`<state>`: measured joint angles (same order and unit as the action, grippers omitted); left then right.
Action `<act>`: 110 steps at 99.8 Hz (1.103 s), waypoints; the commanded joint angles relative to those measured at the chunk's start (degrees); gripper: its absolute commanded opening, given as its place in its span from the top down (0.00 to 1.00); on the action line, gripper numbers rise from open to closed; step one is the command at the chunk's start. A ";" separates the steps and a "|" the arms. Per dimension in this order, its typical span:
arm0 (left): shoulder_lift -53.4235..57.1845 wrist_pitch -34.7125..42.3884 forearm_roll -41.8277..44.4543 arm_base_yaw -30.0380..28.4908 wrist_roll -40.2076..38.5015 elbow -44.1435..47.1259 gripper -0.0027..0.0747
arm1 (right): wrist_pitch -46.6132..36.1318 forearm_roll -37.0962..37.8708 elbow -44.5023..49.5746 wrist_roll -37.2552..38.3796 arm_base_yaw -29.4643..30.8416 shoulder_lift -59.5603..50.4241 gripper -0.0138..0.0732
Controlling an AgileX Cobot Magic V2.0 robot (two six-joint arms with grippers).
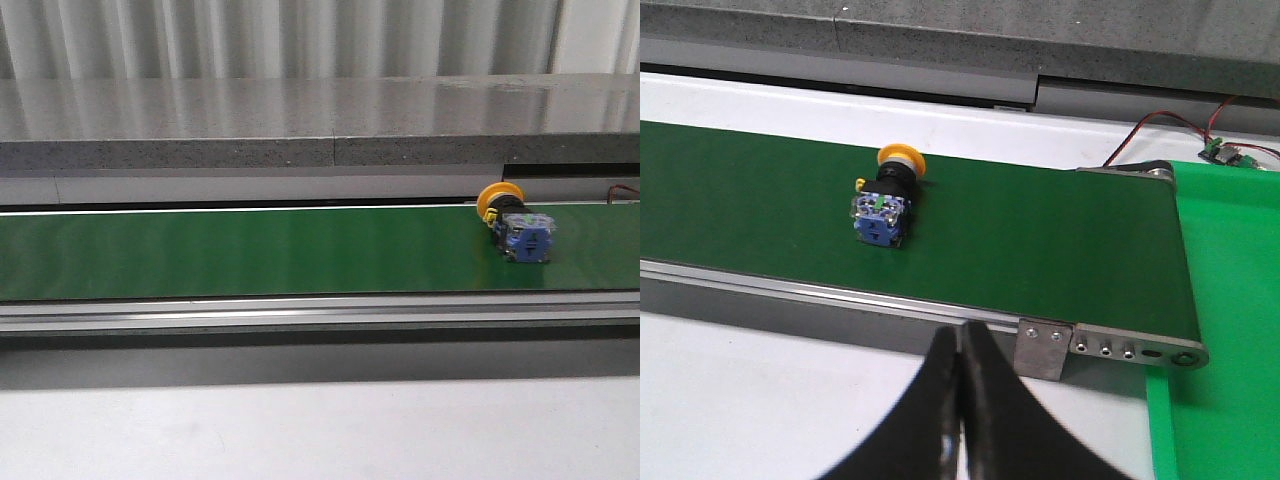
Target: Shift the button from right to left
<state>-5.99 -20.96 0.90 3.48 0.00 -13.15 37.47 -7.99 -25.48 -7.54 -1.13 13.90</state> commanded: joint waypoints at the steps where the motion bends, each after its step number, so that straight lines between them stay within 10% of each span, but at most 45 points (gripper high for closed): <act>1: -4.94 0.78 -0.90 0.04 -0.38 -4.25 0.99 | -4.38 -0.46 -1.31 -0.44 -0.06 0.45 0.92; 21: -14.13 -2.39 -0.90 0.04 -0.38 -8.63 0.90 | -4.38 -0.46 -1.31 -0.44 -0.06 0.45 0.92; 47: -19.78 -1.69 -0.90 0.04 -0.38 -11.40 0.22 | -4.38 -0.46 -1.31 -0.44 -0.06 0.45 0.92; 110: -29.96 -13.71 -5.49 0.04 -0.38 -22.30 0.21 | -4.32 -0.46 -1.31 -0.44 -0.06 0.45 0.92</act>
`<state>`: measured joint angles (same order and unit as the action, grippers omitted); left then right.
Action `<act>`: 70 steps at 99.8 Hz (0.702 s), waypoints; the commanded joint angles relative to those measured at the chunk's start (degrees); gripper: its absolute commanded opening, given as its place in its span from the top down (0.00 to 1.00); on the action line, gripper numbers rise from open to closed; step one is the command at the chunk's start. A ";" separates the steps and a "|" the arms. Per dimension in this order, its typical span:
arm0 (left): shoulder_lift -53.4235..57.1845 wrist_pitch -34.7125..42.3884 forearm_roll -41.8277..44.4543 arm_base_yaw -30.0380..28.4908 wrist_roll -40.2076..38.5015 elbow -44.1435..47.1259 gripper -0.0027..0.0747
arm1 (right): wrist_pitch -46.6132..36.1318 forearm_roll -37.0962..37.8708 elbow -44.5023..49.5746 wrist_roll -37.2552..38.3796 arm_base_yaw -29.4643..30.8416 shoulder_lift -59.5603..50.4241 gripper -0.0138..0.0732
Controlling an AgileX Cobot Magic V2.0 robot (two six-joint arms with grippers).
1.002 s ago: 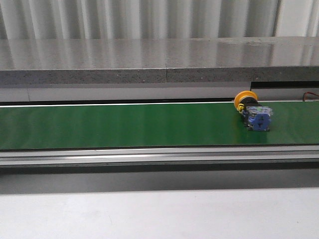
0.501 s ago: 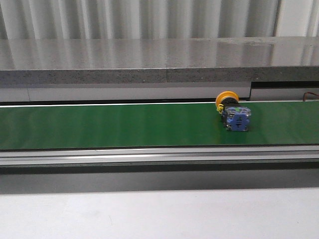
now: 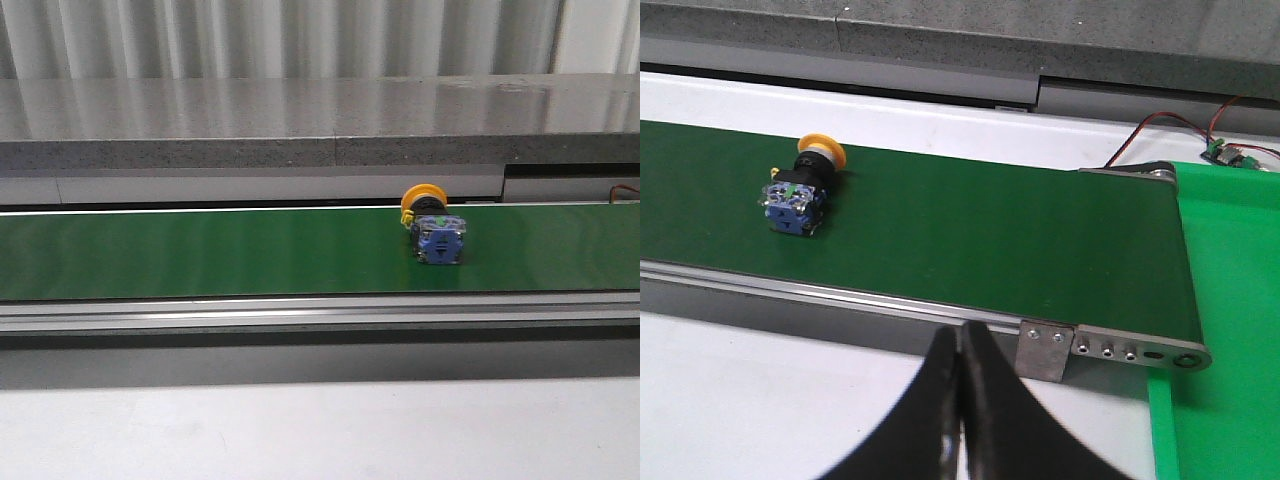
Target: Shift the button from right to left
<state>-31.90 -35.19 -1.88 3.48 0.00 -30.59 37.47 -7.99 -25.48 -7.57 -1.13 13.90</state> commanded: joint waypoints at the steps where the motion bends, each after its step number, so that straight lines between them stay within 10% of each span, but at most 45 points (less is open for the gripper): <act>1: -4.40 -0.01 -3.42 0.04 -0.38 -5.41 0.21 | -4.32 -0.46 -1.31 -0.41 -0.06 0.45 0.92; 70: -34.10 -13.03 -8.96 3.21 -0.88 -26.27 0.21 | -4.32 -0.46 -1.31 -0.41 -0.06 0.45 0.92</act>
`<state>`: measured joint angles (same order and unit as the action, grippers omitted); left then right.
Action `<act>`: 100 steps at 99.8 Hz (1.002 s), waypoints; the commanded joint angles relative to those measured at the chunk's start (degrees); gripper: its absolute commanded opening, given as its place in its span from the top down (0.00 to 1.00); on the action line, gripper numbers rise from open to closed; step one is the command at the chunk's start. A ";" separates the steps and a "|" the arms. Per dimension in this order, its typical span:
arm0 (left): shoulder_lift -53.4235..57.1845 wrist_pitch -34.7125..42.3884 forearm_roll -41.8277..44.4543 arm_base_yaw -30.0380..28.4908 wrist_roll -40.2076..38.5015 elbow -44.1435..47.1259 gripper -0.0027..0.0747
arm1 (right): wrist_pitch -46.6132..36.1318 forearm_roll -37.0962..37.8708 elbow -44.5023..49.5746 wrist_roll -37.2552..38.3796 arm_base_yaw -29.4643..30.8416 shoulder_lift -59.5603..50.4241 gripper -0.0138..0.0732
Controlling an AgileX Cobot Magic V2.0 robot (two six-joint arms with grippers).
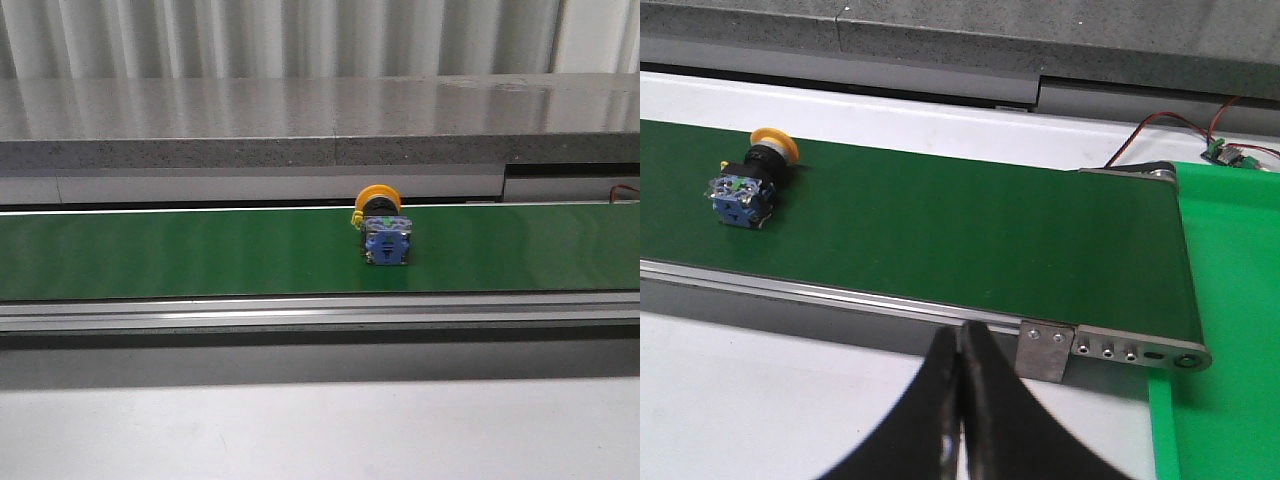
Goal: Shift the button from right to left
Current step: 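Lower the left gripper over the button on the belt and close it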
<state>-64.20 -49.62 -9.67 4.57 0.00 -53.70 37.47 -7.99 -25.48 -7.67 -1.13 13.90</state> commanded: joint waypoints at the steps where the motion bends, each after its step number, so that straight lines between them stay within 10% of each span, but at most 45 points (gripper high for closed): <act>1: -2.02 1.39 -1.06 2.36 -0.88 -3.46 0.21 | -4.32 -0.46 -1.31 -0.32 -0.06 0.45 0.92; 56: -21.56 0.67 6.62 25.21 -14.55 -20.11 0.21 | -4.32 -0.46 -1.31 -0.32 -0.06 0.45 0.92; 100: -35.50 -1.49 4.49 32.82 -18.28 -32.76 0.21 | -4.32 -0.46 -1.31 -0.32 -0.06 0.45 0.92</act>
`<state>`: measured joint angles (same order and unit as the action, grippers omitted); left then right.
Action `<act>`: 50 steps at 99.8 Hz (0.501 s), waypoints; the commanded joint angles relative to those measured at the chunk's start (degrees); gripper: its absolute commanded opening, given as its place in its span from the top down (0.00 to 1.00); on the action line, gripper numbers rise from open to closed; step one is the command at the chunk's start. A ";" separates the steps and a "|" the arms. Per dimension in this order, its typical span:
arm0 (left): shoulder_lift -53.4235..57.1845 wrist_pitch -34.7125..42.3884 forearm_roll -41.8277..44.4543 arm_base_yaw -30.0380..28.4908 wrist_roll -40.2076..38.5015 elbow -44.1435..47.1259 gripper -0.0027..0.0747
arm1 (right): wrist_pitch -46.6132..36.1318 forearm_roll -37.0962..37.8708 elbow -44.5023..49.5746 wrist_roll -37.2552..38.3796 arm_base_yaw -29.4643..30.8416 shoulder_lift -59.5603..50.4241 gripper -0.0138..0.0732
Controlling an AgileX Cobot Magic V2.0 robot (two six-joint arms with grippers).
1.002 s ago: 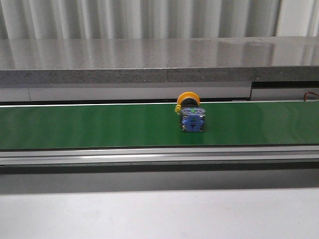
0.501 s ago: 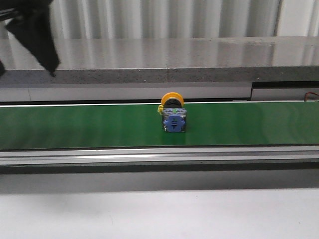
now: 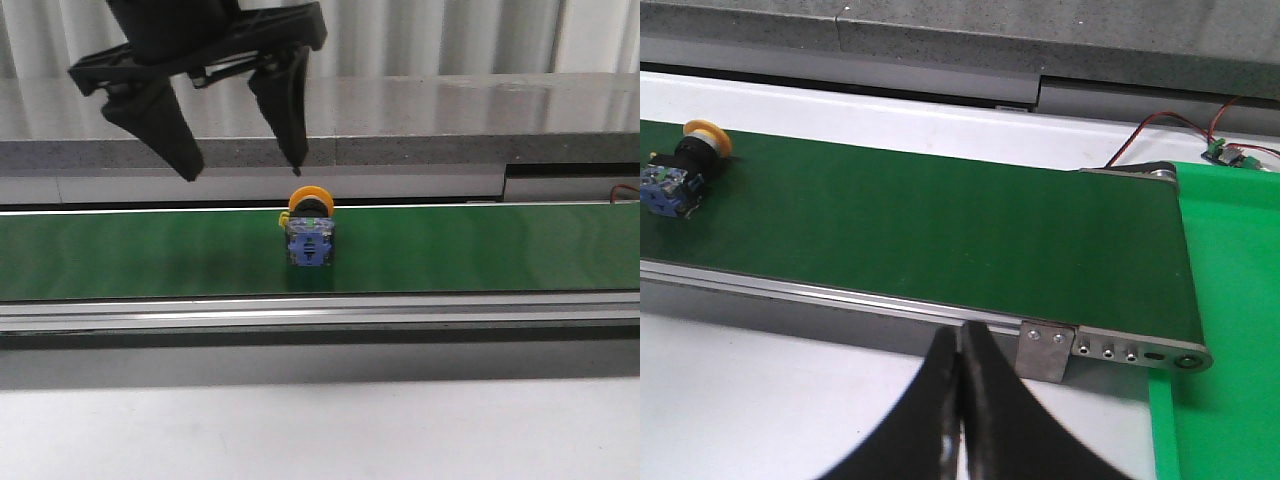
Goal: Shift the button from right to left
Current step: 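Lower the left gripper over the button on the belt and close it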
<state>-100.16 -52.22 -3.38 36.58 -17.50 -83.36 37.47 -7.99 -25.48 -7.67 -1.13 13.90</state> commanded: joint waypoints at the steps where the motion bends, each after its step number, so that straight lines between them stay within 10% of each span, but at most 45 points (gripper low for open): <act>1: 0.07 1.11 -2.05 0.97 -0.78 -3.28 0.21 | -4.32 -0.46 -1.31 -0.32 -0.06 0.45 0.92; 50: -6.84 1.62 -3.60 0.95 -2.70 -4.64 0.22 | -4.32 -0.46 -1.31 -0.32 -0.06 0.45 0.92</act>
<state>-108.75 -52.12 -6.34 37.13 -18.53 -86.30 37.47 -7.99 -25.48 -7.67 -1.13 13.90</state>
